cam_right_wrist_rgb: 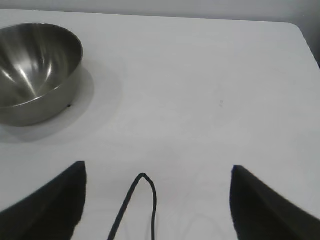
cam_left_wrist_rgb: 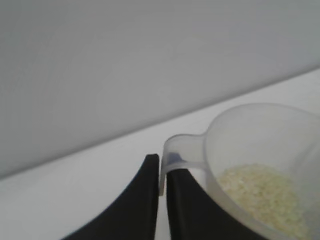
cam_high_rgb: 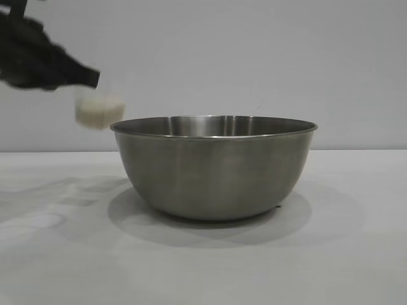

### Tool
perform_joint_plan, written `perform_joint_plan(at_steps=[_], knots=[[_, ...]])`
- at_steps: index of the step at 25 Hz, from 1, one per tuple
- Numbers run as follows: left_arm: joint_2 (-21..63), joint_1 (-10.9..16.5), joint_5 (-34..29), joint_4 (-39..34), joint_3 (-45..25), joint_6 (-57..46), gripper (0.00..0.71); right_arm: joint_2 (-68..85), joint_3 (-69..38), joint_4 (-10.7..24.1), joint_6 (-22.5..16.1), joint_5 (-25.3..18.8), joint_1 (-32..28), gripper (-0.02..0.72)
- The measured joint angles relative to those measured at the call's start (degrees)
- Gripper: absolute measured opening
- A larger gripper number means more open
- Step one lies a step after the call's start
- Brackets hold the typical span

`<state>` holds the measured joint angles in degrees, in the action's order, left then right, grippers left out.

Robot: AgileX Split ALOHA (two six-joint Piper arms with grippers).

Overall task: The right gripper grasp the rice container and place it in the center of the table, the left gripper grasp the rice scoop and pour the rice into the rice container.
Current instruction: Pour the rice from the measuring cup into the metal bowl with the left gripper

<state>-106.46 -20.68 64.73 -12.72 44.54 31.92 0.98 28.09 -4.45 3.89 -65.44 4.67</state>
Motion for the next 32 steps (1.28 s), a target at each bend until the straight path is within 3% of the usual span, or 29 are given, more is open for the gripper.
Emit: perform_joint_plan(at_steps=[13, 23, 32], knots=[[0.0, 0.0, 0.0, -18.3, 3.0, 22.5, 0.000, 0.0, 0.0, 0.0, 0.0, 0.0, 0.0, 0.531], [0.0, 0.0, 0.0, -22.0, 3.0, 44.1, 0.000, 0.0, 0.0, 0.0, 0.0, 0.0, 0.0, 0.531], [0.0, 0.0, -1.0, -29.2, 3.1, 52.3, 0.000, 0.0, 0.0, 0.0, 0.0, 0.0, 0.0, 0.531]])
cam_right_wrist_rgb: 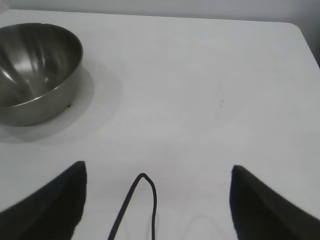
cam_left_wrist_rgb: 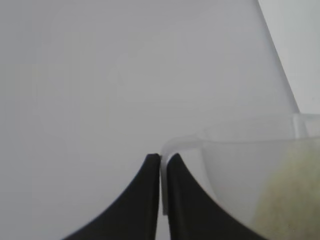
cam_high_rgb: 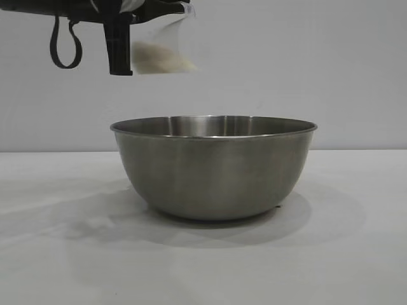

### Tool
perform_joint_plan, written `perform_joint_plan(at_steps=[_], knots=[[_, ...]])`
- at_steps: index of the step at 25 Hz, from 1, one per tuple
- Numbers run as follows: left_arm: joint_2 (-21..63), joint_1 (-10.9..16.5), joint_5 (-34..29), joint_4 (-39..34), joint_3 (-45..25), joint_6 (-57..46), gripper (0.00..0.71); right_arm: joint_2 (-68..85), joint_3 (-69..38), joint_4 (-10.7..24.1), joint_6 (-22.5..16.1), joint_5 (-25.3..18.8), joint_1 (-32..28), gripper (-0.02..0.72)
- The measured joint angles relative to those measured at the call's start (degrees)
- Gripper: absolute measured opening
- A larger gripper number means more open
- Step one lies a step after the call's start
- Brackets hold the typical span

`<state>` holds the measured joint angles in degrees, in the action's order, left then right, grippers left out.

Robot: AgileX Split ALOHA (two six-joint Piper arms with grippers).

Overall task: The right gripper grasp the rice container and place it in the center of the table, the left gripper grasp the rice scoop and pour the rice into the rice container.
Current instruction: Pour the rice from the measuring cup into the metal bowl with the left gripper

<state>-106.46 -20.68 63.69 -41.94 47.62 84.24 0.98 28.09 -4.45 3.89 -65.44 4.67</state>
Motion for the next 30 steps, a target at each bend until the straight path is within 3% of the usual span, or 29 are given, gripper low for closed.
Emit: perform_joint_plan(at_steps=[17, 30], knots=[[0.0, 0.0, -2.0, -5.8, 0.0, 17.0, 0.000, 0.0, 0.0, 0.0, 0.0, 0.0, 0.0, 0.531], [0.0, -2.1, -2.2, -7.2, 0.0, 35.2, 0.000, 0.0, 0.0, -0.1, 0.0, 0.0, 0.0, 0.531]])
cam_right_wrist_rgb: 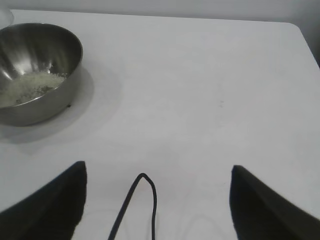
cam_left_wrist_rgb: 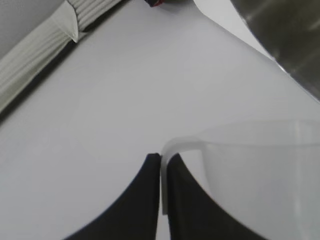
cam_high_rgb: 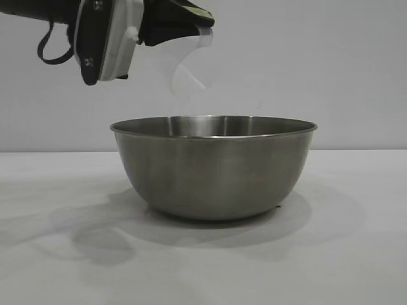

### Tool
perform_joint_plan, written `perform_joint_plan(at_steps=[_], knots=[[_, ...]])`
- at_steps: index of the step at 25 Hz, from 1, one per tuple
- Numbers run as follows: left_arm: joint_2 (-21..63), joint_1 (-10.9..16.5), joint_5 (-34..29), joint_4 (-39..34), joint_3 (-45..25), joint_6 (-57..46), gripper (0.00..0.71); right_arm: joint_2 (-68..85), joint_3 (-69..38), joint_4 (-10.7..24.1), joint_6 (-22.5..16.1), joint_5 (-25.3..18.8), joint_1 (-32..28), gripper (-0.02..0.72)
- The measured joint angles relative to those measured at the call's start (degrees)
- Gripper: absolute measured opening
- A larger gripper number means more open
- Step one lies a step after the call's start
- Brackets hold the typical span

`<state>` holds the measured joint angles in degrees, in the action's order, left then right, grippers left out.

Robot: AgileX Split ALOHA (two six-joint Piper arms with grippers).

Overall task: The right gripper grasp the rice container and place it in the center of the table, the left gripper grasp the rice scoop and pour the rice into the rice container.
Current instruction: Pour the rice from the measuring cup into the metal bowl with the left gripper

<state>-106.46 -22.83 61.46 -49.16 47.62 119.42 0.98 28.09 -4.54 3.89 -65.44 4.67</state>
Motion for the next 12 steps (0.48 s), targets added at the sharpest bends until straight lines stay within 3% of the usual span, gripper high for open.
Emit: perform_joint_plan(at_steps=[12], knots=[[0.0, 0.0, 0.0, -0.3, 0.0, 1.2, 0.000, 0.0, 0.0, -0.2, 0.0, 0.0, 0.0, 0.531]])
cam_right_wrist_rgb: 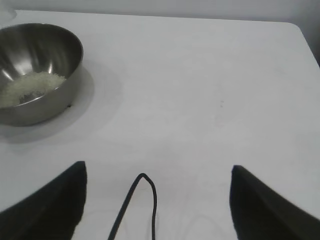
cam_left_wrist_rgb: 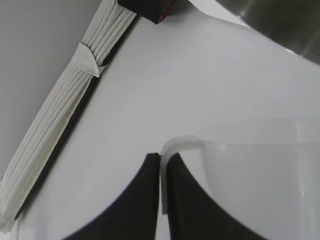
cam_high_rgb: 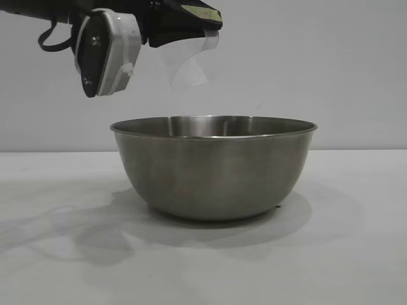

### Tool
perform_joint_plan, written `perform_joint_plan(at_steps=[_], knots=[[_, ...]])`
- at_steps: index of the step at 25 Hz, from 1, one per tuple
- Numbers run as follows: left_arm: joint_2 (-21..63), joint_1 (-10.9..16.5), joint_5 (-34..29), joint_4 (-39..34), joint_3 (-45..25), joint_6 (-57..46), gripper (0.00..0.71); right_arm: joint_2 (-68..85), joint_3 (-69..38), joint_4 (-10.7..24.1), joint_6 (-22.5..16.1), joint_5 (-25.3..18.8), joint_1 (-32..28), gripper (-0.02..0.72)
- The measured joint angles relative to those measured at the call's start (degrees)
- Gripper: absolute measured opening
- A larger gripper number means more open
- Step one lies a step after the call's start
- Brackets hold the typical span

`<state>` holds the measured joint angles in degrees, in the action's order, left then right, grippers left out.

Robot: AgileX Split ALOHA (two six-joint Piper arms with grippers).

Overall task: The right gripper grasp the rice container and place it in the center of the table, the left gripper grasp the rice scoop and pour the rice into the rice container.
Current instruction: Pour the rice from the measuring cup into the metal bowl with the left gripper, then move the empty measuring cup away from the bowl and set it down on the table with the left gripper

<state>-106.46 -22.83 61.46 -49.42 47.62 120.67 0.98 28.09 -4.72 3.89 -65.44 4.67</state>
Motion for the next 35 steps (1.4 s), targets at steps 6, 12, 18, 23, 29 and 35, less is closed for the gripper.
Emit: perform_joint_plan(at_steps=[6, 12, 18, 23, 29, 35], knots=[[0.1, 0.0, 3.3, 5.0, 0.0, -15.0, 0.000, 0.0, 0.0, 0.0, 0.0, 0.0, 0.0, 0.531], [0.1, 0.0, 3.6, 12.5, 0.0, -37.6, 0.000, 0.0, 0.0, -0.1, 0.0, 0.0, 0.0, 0.531], [0.1, 0.0, 3.6, 21.3, 0.0, -62.1, 0.000, 0.0, 0.0, -0.1, 0.0, 0.0, 0.0, 0.531], [0.1, 0.0, 3.6, 28.5, 0.0, -80.9, 0.000, 0.0, 0.0, -0.1, 0.0, 0.0, 0.0, 0.531], [0.1, 0.0, 3.6, 39.1, -0.1, -99.5, 0.000, 0.0, 0.0, -0.1, 0.0, 0.0, 0.0, 0.531], [0.1, 0.0, 3.6, 52.5, -4.3, -103.9, 0.000, 0.0, 0.0, -0.1, 0.0, 0.0, 0.0, 0.531]])
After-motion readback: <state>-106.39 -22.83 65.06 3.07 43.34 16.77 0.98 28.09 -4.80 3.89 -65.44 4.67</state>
